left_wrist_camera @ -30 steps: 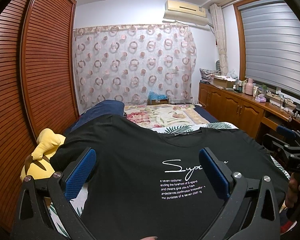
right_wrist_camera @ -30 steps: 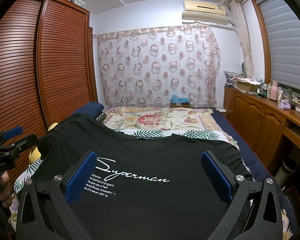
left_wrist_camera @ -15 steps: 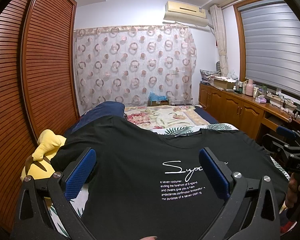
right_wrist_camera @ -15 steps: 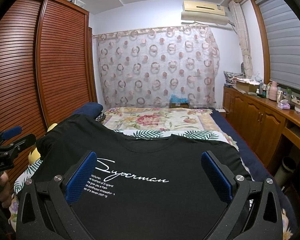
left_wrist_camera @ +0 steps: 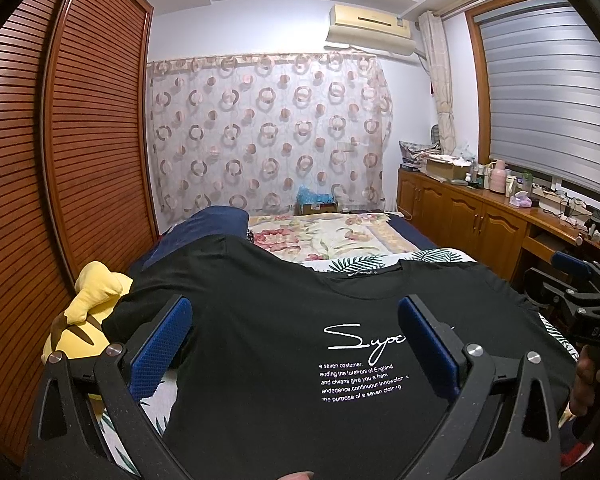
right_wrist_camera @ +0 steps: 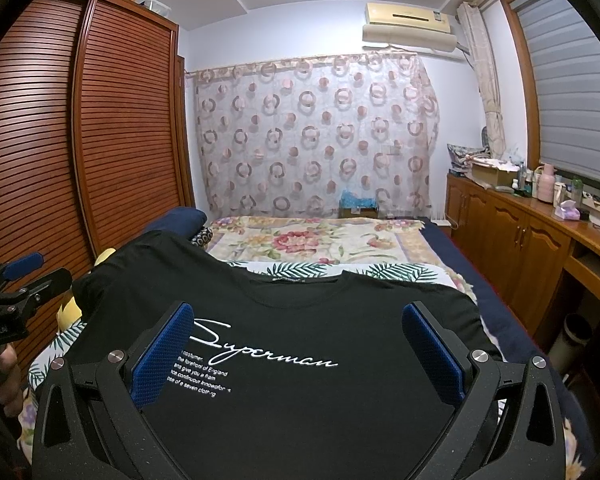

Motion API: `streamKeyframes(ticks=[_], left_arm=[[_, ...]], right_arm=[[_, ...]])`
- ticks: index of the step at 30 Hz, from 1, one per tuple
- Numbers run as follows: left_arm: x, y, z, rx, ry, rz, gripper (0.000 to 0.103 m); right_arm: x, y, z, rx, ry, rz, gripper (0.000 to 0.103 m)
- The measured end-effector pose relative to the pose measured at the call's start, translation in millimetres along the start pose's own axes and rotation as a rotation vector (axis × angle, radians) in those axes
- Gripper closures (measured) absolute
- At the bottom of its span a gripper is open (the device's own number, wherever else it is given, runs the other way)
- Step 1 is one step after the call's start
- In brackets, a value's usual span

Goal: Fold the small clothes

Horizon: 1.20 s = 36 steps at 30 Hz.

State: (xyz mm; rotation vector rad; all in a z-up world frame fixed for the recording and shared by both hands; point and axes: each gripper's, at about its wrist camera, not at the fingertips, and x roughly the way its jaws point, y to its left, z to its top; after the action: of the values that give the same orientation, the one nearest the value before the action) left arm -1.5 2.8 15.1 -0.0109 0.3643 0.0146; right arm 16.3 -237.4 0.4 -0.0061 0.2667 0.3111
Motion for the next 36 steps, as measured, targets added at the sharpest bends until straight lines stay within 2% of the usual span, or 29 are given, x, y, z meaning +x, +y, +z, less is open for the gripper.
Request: streamKeyframes(ticks=[19,25,30,36], left_arm=[[1.7,1.3,-6.0,0.001,-0.003,0.000,0.000],[-3.3,9.1,5.0,0.003,0.036,-0.012,0.000],[15.0,36.2,3.7,-0.004,0.109,-0.009,0.000],[34.2,65.8,4.5,-0.017,0.128,0.037,0.000]], right_arm=[[-0.7,0.3,0.1,-0.001,-0.002,0.001,0.000],[3.2,1.8,-0.8,-0.008,0.016,0.015,0.000],[11.4,3.0,-2.9,-0.021,0.044,0.050,0.000],[25.3,-0.9,0.1,-0.040,0.076,0.090,0.000]])
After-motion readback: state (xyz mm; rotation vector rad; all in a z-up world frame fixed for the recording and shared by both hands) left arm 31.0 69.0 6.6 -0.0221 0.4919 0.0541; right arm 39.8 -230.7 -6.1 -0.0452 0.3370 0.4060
